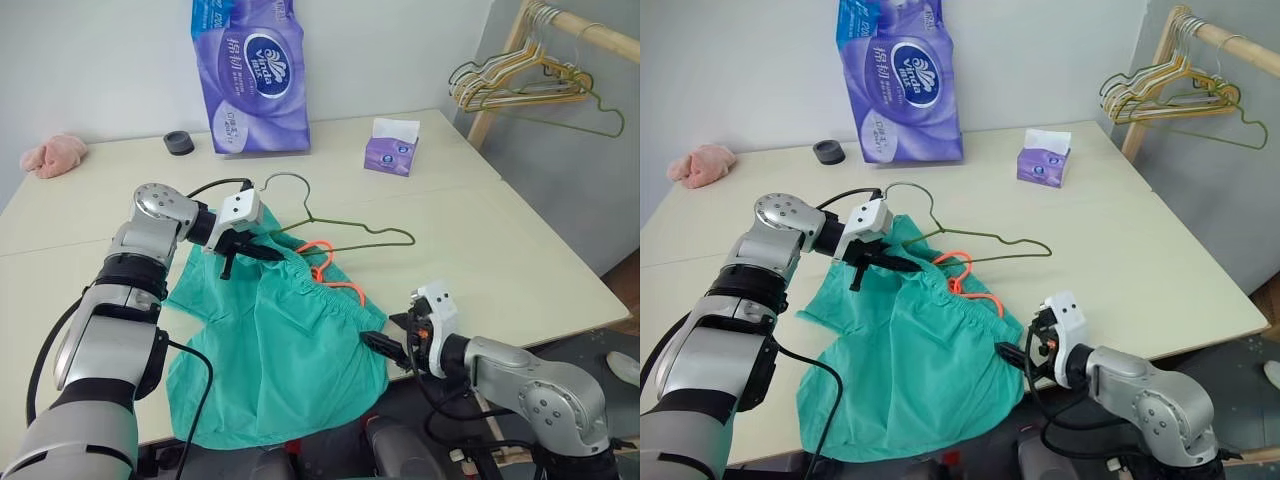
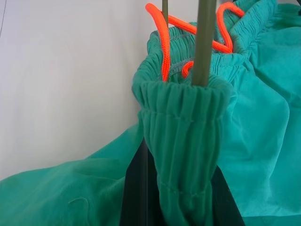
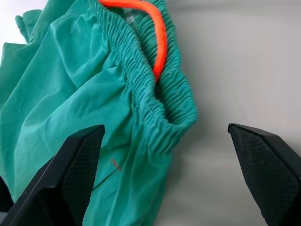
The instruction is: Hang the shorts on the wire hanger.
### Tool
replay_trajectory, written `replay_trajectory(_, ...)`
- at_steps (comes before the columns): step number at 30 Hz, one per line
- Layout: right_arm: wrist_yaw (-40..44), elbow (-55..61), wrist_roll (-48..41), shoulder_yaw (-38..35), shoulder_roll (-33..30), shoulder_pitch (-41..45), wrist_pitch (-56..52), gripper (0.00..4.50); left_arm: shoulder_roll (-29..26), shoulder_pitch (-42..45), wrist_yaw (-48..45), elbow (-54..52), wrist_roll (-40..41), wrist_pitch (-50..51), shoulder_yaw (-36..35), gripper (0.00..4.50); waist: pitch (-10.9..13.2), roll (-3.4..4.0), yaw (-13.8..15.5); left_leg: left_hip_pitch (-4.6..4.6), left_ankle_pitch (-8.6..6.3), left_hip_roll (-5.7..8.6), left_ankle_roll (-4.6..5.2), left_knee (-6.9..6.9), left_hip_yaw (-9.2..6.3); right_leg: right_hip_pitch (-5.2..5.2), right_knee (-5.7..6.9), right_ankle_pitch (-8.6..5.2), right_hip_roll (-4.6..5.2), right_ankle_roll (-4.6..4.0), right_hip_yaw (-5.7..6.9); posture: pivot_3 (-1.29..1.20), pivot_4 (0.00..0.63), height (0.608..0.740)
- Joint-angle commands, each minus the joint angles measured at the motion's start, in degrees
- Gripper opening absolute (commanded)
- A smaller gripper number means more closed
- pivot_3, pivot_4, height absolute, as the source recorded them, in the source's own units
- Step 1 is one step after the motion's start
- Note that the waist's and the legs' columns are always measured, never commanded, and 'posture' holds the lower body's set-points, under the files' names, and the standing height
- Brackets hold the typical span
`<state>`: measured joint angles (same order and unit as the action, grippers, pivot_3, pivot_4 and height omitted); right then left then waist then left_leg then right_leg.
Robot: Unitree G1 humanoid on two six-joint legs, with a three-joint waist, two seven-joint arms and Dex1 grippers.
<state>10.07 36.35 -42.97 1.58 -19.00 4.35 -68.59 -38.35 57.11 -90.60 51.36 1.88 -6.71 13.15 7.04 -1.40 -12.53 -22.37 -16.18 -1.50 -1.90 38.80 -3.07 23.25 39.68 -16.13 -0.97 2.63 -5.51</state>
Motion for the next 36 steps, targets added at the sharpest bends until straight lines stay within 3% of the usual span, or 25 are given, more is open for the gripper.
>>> replay_trajectory(1,-0.7,1.8,-2.1,-2.4,1.8,-0.1,-0.3,4.47,-0.7,1.2,0.4,-0.8,0.2,-0.5,-1.8,0.0,0.0,0.0,0.0,0.0,0.0,0.0,0.0,0.0,-0.01,0.0,0.0,0.0,0.0,0.0,0.0,-0.21,0.091,0.74)
replay_trajectory(4,-1.1,1.6,-3.2,-2.0,4.5,-0.3,-0.9,4.47,-0.7,1.1,0.5,-0.7,0.2,-0.5,-1.8,0.0,0.0,0.0,0.0,0.0,0.0,0.0,0.0,0.0,-0.01,0.0,0.0,0.0,0.0,0.0,0.0,-0.21,0.091,0.74)
replay_trajectory(7,-1.7,0.2,-1.8,1.4,6.7,0.1,-1.2,3.89,-0.5,1.2,0.7,-0.5,0.1,-0.7,-1.8,0.0,0.0,0.0,-0.1,0.0,0.0,-0.01,0.0,0.0,-0.02,0.0,0.01,0.0,0.0,0.0,0.01,-0.22,0.089,0.74)
replay_trajectory(13,-3.2,-1.3,1.8,3.8,7.0,1.1,-0.1,1.94,-0.5,1.2,0.7,-0.5,0.1,-0.7,-1.9,0.0,0.0,0.0,-0.1,-0.01,0.0,0.0,0.0,0.0,-0.01,0.01,0.01,0.0,0.0,0.0,0.0,-0.21,0.088,0.74)
replay_trajectory(19,-2.3,-0.1,5.8,1.9,0.8,2.0,1.2,0.01,-0.9,1.0,0.9,-0.5,0.3,-0.6,-2.2,0.0,0.0,0.0,-0.1,-0.01,0.0,0.02,0.0,0.0,0.0,0.01,0.0,0.0,0.02,0.0,0.0,-0.21,0.085,0.74)
replay_trajectory(27,2.0,0.1,9.4,-5.2,-13.1,5.0,4.1,0.01,-2.1,1.3,-1.9,-5.5,6.2,9.5,-3.4,0.0,0.0,-0.01,0.0,-0.05,0.0,0.05,0.0,0.01,0.01,0.01,-0.02,-0.01,0.03,0.02,-0.01,-0.22,0.086,0.74)
replay_trajectory(31,4.9,-1.2,9.7,-8.2,-18.6,7.1,4.9,0.01,-4.7,0.7,-1.9,-13.0,12.8,17.2,-1.0,0.0,0.0,0.01,0.0,-0.05,0.0,0.02,0.0,-0.01,-0.01,0.02,-0.03,-0.01,0.01,0.02,0.01,-0.22,0.089,0.74)
replay_trajectory(36,8.2,-2.8,10.2,-9.3,-23.8,9.0,6.1,0.01,-7.5,-1.5,-1.9,-19.2,16.4,19.9,2.3,0.0,0.0,0.02,-0.1,0.01,0.0,0.01,0.0,-0.05,0.03,0.02,-0.02,-0.01,0.01,0.02,-0.03,-0.22,0.089,0.74)
